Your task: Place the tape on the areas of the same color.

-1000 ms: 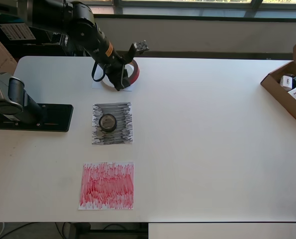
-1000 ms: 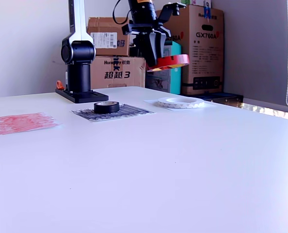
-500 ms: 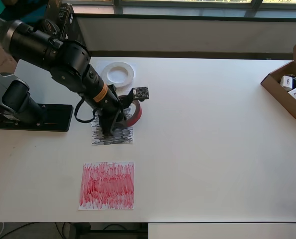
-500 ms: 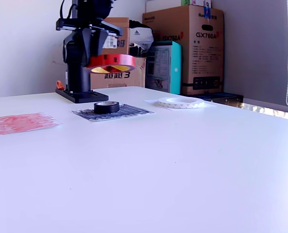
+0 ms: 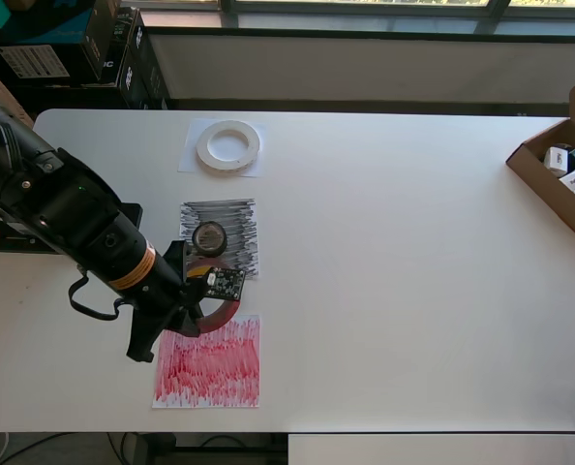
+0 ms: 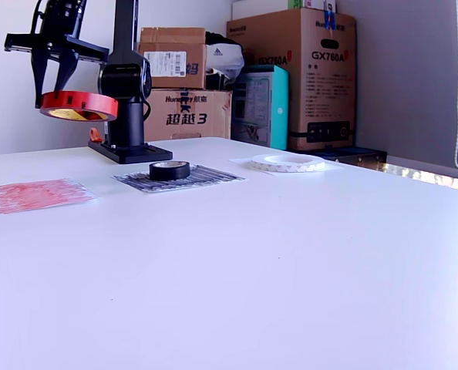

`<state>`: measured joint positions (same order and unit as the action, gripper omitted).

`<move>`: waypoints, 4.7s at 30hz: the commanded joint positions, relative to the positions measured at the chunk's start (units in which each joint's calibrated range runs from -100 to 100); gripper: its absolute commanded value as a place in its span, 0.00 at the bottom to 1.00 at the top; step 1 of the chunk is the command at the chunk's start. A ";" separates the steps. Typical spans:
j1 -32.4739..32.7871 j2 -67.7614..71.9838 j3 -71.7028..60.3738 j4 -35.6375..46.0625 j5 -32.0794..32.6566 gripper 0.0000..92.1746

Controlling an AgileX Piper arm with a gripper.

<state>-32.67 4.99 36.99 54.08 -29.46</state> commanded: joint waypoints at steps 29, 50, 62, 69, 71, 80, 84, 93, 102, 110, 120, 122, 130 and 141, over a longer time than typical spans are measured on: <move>-6.94 21.76 -8.50 -10.16 -3.52 0.00; -5.83 23.35 -6.78 -10.16 -3.52 0.00; -5.75 23.26 -6.60 -10.16 -3.52 0.01; -5.91 23.26 -6.60 -10.16 -4.50 0.30; -5.91 23.26 -6.69 -10.16 -4.50 0.41; -5.91 23.26 -6.60 -10.16 -4.50 0.54; -5.91 23.07 -6.60 -10.16 -4.50 0.54; -3.07 10.26 -2.14 -9.23 -4.50 0.54; 6.08 -20.14 8.94 -9.23 -3.19 0.53; 17.13 -44.28 10.31 -9.23 5.98 0.53; 33.87 -63.92 12.03 -9.65 5.24 0.28; 36.63 -65.51 11.85 -10.08 5.24 0.21; 43.73 -69.91 12.12 -10.16 2.21 0.00; 45.07 -86.00 28.57 -21.87 -6.71 0.00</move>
<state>12.07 -72.45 55.64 42.47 -32.32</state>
